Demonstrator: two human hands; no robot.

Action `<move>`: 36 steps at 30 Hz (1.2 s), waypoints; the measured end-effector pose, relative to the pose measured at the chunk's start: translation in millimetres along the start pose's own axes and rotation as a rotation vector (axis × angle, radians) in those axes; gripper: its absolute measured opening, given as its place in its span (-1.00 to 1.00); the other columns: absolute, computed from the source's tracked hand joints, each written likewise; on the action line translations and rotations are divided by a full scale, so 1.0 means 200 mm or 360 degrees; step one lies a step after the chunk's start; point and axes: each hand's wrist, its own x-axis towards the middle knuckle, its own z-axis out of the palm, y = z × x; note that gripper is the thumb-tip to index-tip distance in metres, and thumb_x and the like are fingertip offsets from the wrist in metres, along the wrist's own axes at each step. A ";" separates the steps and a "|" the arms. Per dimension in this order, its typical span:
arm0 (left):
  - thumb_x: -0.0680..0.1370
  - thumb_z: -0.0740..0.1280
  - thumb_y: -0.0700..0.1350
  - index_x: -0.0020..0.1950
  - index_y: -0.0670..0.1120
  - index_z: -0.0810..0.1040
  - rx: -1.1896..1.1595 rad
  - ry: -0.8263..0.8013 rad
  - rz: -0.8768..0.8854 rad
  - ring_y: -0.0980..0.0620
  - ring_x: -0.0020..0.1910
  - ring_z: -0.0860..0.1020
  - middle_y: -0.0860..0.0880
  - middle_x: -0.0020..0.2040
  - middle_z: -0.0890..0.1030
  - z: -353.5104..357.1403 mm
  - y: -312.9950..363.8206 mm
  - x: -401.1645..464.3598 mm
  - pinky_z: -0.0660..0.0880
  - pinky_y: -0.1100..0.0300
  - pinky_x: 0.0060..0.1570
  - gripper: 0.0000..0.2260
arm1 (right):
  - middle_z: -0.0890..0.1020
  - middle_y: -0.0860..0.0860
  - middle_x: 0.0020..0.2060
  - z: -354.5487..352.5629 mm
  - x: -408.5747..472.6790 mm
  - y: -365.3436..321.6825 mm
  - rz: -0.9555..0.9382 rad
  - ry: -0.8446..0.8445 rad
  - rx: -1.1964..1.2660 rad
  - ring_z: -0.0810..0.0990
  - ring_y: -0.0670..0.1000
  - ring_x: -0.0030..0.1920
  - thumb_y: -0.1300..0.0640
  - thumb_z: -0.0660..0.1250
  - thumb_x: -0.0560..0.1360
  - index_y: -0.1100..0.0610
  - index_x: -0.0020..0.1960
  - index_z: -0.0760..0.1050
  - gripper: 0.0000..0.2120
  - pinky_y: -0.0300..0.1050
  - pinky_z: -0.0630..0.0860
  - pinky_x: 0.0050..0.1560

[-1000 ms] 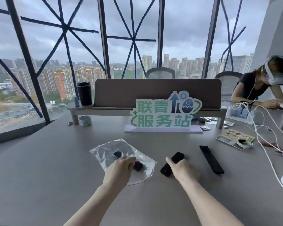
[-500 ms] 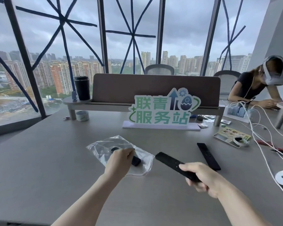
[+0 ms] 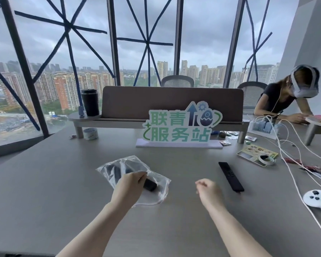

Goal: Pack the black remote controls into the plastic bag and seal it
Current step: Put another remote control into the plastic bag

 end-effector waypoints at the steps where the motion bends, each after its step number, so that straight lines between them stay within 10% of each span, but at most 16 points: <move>1: 0.58 0.17 -0.03 0.13 0.10 0.61 0.0013 -0.0006 0.0004 -0.07 -0.01 0.59 -0.02 0.02 0.70 0.01 0.00 -0.01 0.43 0.17 -0.12 -0.75 | 0.70 0.09 -0.02 -0.08 0.05 0.05 0.0028 0.0179 -0.0104 0.64 0.12 -0.07 0.12 0.23 0.54 0.06 0.03 0.63 -0.80 -0.07 0.49 -0.09; 4: 0.57 0.19 -0.02 0.11 0.09 0.62 0.0057 -0.0014 0.0032 -0.07 -0.01 0.61 -0.01 0.02 0.71 0.04 -0.01 -0.04 0.46 0.15 -0.10 -0.77 | 0.50 0.22 0.21 -0.27 0.18 0.16 0.0145 0.0547 -0.0364 0.58 0.28 0.09 0.01 0.20 0.57 0.14 0.25 0.50 -0.67 0.07 0.46 0.03; 12: 0.55 0.25 -0.01 -0.05 -0.03 0.63 0.0068 0.0022 0.0033 -0.14 -0.10 0.60 -0.08 -0.12 0.71 0.07 -0.03 -0.09 0.54 0.03 -0.14 -0.81 | 0.62 0.19 0.06 -0.35 0.37 0.24 0.0354 0.0288 -0.0714 0.60 0.23 0.07 -0.07 0.27 0.53 0.22 0.11 0.52 -0.64 0.04 0.50 0.05; 18: 0.55 0.24 0.00 0.02 0.01 0.65 0.0021 0.0049 0.0002 -0.16 -0.04 0.61 -0.08 -0.07 0.72 0.06 -0.05 -0.07 0.53 0.07 -0.11 -0.80 | 0.36 0.05 -0.56 -0.38 0.23 0.15 0.0395 -0.0374 0.0557 0.17 -0.04 -0.68 0.15 0.32 0.51 0.19 -0.28 0.38 -0.77 -0.31 0.12 -0.57; 26: 0.55 0.24 -0.02 -0.01 0.01 0.65 -0.0037 0.0073 0.0012 -0.14 -0.11 0.61 -0.07 -0.14 0.72 0.06 -0.03 -0.05 0.52 0.12 -0.17 -0.81 | 0.24 0.01 -0.53 -0.16 -0.20 -0.11 0.0258 -0.1358 0.0359 0.07 -0.08 -0.61 0.09 0.21 0.55 0.04 -0.42 0.29 -0.64 -0.28 0.04 -0.61; 36: 0.53 0.23 0.06 -0.07 0.00 0.60 -0.0051 0.0030 0.0000 -0.14 -0.20 0.59 -0.07 -0.25 0.68 -0.01 -0.11 -0.10 0.57 0.03 -0.17 -0.80 | 0.62 0.00 -0.29 0.29 -0.19 -0.17 -0.0096 -0.0203 0.0239 0.44 -0.03 -0.45 0.19 0.27 0.49 0.09 -0.14 0.56 -0.90 -0.13 0.34 -0.36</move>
